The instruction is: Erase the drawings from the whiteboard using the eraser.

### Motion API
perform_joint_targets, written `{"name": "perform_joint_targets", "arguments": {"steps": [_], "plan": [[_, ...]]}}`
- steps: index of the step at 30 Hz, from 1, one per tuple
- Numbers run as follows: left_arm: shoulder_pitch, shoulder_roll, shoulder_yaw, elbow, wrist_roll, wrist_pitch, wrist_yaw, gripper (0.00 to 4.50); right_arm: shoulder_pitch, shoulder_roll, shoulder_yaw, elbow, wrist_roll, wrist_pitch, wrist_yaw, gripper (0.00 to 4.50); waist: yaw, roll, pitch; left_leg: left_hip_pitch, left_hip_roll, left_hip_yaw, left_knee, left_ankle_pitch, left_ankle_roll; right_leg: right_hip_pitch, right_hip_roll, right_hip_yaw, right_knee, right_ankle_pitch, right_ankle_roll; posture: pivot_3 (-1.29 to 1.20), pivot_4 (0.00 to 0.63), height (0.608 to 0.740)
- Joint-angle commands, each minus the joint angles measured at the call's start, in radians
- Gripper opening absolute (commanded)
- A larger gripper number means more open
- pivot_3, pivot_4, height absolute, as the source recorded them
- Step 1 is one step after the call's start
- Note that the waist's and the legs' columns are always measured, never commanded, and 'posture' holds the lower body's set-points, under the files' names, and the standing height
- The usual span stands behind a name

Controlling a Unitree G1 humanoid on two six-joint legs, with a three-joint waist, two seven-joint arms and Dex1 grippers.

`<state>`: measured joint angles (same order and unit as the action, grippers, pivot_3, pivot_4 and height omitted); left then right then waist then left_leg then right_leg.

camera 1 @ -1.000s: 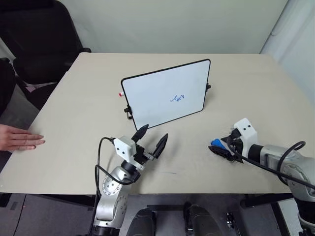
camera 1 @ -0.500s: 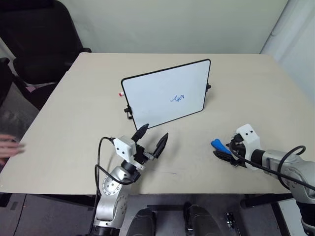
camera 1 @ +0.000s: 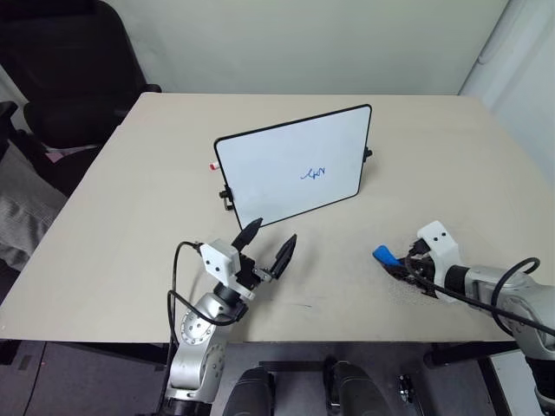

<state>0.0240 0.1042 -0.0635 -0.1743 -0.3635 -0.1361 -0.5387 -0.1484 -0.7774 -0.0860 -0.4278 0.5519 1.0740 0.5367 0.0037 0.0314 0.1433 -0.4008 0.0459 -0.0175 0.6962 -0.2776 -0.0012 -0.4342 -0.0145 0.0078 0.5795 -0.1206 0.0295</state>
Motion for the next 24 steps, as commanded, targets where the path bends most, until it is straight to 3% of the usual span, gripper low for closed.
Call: {"name": "perform_joint_targets", "arguments": {"steps": [1, 8, 14, 18, 24], "plan": [[-0.001, -0.005, -0.009, -0.022, 0.003, -0.020, -0.003, 4.50, 0.010, -0.012, 0.026, -0.019, -0.008, -0.017, 0.028, 0.30, 0.000, 0.000, 0.000, 0.000, 0.000, 0.000, 0.000, 0.000, 0.000, 0.000, 0.000, 0.000, 0.000, 0.000, 0.000, 0.00, 0.150, 0.740], [0.005, -0.004, -0.001, -0.031, -0.003, -0.014, 0.003, 4.50, -0.047, 0.051, -0.012, -0.059, 0.038, -0.048, 0.025, 0.25, -0.003, 0.000, 0.000, 0.000, 0.001, 0.000, 0.000, 0.000, 0.000, 0.000, 0.001, 0.000, 0.000, 0.000, 0.000, 0.00, 0.150, 0.740], [0.009, 0.003, 0.007, -0.039, -0.010, -0.011, 0.000, 4.50, -0.227, 0.239, -0.023, -0.026, 0.070, -0.026, -0.082, 0.25, -0.010, -0.001, 0.000, 0.001, 0.001, 0.000, 0.001, 0.000, 0.001, -0.001, 0.005, 0.003, 0.001, 0.000, 0.000, 0.00, 0.150, 0.740], [0.003, 0.011, 0.021, -0.038, -0.011, -0.009, 0.005, 4.50, -0.387, 0.407, 0.035, 0.109, 0.001, -0.075, -0.191, 0.25, -0.009, -0.001, 0.000, 0.001, 0.002, 0.000, 0.001, 0.001, 0.001, -0.003, 0.006, 0.006, 0.002, 0.001, -0.002, 0.00, 0.150, 0.740], [0.004, 0.023, 0.031, -0.046, -0.011, -0.004, 0.009, 4.50, -0.487, 0.527, 0.062, 0.270, -0.111, -0.182, -0.287, 0.25, -0.001, -0.001, 0.000, -0.001, 0.001, -0.001, 0.001, 0.000, 0.001, -0.009, 0.001, 0.009, 0.009, 0.004, -0.011, 0.00, 0.150, 0.740]]}}
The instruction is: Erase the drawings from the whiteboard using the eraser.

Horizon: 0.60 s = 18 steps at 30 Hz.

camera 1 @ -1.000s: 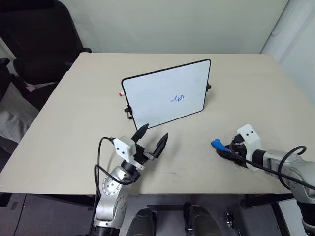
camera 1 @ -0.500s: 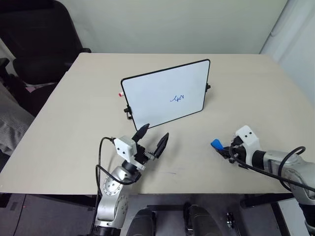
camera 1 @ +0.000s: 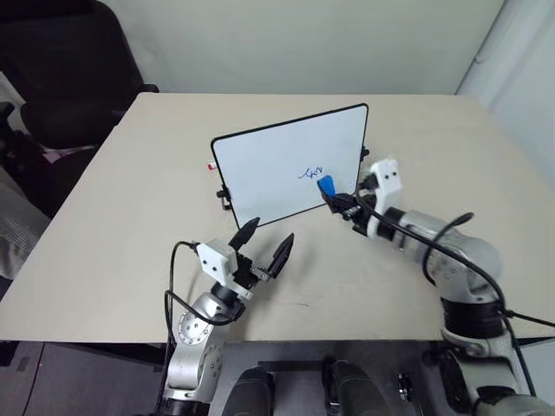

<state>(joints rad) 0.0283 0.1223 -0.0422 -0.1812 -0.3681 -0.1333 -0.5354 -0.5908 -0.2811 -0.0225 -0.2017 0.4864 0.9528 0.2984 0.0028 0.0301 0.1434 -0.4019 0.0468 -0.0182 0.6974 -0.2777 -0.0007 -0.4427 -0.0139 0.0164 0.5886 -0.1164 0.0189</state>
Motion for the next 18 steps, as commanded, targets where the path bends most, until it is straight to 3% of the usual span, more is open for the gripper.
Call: {"name": "perform_joint_targets", "arguments": {"steps": [1, 18], "plan": [[-0.001, 0.007, 0.013, -0.041, -0.008, -0.004, 0.007, 4.50, -0.056, 0.046, 0.001, 0.069, -0.059, -0.076, -0.059, 0.25, -0.001, 0.000, 0.000, 0.000, 0.000, 0.000, 0.000, 0.000, 0.000, -0.001, 0.000, 0.001, 0.001, -0.001, 0.000, 0.00, 0.150, 0.740], [0.033, 0.016, 0.016, -0.090, -0.032, 0.012, 0.018, 4.50, -0.166, 0.173, 0.002, 0.203, -0.158, -0.163, -0.126, 0.25, -0.015, 0.000, 0.000, -0.003, 0.001, 0.007, 0.000, 0.000, 0.000, -0.010, 0.000, 0.008, 0.008, 0.000, -0.003, 0.00, 0.150, 0.740]]}}
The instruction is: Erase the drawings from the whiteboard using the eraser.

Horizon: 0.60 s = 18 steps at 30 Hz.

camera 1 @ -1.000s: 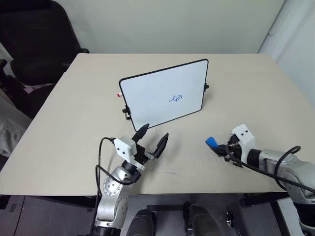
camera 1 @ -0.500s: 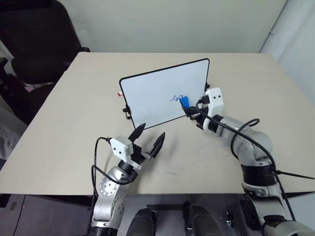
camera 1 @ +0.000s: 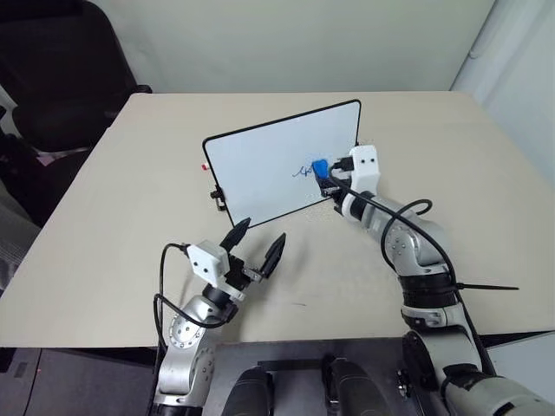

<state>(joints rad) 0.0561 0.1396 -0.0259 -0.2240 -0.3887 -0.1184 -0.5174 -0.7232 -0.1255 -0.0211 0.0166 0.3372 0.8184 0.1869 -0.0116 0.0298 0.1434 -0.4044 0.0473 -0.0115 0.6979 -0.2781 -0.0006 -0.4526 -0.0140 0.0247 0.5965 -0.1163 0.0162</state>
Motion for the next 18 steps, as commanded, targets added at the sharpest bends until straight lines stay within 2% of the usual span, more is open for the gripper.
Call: {"name": "perform_joint_targets", "arguments": {"steps": [1, 10, 18], "plan": [[0.007, -0.002, -0.002, -0.051, -0.012, -0.001, 0.001, 4.50, -0.031, 0.026, 0.005, -0.010, -0.014, -0.029, -0.015, 0.25, -0.002, 0.000, 0.000, 0.000, 0.000, 0.000, 0.000, 0.000, 0.000, -0.001, 0.000, 0.000, 0.000, 0.000, 0.000, 0.00, 0.150, 0.740], [0.022, -0.008, -0.010, -0.072, -0.015, 0.007, 0.006, 4.50, -0.008, 0.091, 0.083, 0.111, -0.102, -0.054, -0.023, 0.25, -0.011, -0.001, 0.000, 0.001, 0.001, 0.001, 0.000, 0.000, 0.000, -0.002, 0.000, 0.002, 0.003, 0.000, 0.000, 0.00, 0.150, 0.740], [0.016, 0.001, 0.004, -0.065, -0.019, 0.009, 0.006, 4.50, -0.027, 0.106, 0.098, 0.101, -0.118, -0.049, -0.004, 0.25, -0.013, -0.001, 0.000, 0.002, 0.001, 0.001, 0.001, 0.001, 0.000, -0.005, 0.000, 0.002, 0.007, -0.002, 0.003, 0.00, 0.150, 0.740]]}}
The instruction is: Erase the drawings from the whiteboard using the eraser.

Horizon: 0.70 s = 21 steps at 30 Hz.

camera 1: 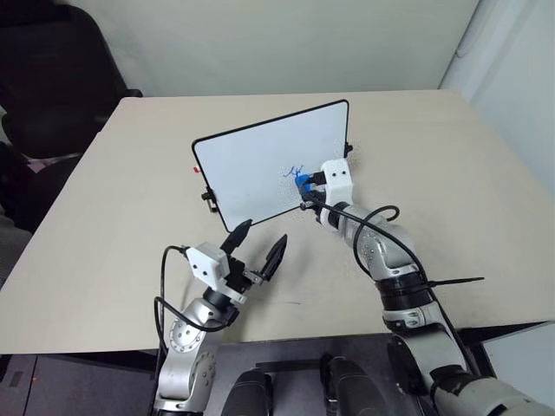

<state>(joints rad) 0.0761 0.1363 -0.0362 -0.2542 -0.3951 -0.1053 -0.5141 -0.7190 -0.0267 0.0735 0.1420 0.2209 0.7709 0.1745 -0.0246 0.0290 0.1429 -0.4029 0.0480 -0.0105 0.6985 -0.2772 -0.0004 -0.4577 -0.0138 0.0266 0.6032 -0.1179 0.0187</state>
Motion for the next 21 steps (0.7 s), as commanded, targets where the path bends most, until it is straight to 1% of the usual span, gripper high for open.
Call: {"name": "perform_joint_targets", "arguments": {"steps": [1, 5, 10, 12, 15, 21], "plan": [[-0.005, 0.005, 0.016, -0.034, -0.014, -0.004, 0.002, 4.50, -0.042, 0.004, -0.004, -0.026, -0.001, 0.000, 0.008, 0.25, 0.000, 0.000, 0.000, 0.000, 0.000, 0.000, 0.000, 0.000, 0.000, 0.000, 0.000, 0.000, 0.000, 0.000, 0.000, 0.00, 0.150, 0.740], [-0.012, 0.006, 0.021, -0.023, -0.019, -0.005, 0.000, 4.50, -0.115, -0.016, -0.062, -0.058, 0.027, 0.022, 0.005, 0.25, 0.000, 0.000, 0.000, -0.001, 0.000, 0.000, 0.000, 0.000, 0.000, -0.002, 0.000, 0.000, 0.001, 0.000, 0.000, 0.00, 0.150, 0.740], [-0.016, 0.001, 0.021, -0.014, -0.021, -0.006, -0.003, 4.50, -0.151, -0.016, -0.084, -0.098, 0.051, 0.040, 0.017, 0.25, -0.001, 0.000, 0.000, -0.001, 0.000, 0.001, 0.000, 0.000, 0.000, -0.003, 0.000, 0.001, 0.001, 0.000, -0.001, 0.00, 0.150, 0.740], [-0.018, -0.001, 0.021, -0.010, -0.020, -0.005, -0.004, 4.50, -0.143, -0.013, -0.073, -0.095, 0.047, 0.041, 0.024, 0.25, -0.001, 0.000, 0.000, -0.001, 0.000, 0.000, 0.000, 0.000, 0.000, -0.003, 0.001, 0.001, 0.001, 0.001, -0.001, 0.00, 0.150, 0.740], [-0.021, -0.003, 0.018, -0.003, -0.017, -0.008, -0.007, 4.50, -0.093, 0.001, -0.027, -0.056, 0.023, 0.044, 0.026, 0.25, -0.001, 0.000, 0.000, -0.001, 0.000, 0.000, 0.000, 0.000, 0.000, -0.003, 0.001, 0.001, 0.002, 0.002, -0.005, 0.00, 0.150, 0.740], [-0.020, -0.005, 0.015, 0.000, -0.012, -0.012, -0.006, 4.50, -0.040, 0.016, 0.037, -0.022, -0.010, 0.043, 0.023, 0.25, -0.001, -0.001, 0.000, -0.001, 0.000, 0.000, 0.000, 0.000, -0.001, -0.003, 0.001, 0.001, 0.002, 0.002, -0.006, 0.00, 0.150, 0.740]]}}
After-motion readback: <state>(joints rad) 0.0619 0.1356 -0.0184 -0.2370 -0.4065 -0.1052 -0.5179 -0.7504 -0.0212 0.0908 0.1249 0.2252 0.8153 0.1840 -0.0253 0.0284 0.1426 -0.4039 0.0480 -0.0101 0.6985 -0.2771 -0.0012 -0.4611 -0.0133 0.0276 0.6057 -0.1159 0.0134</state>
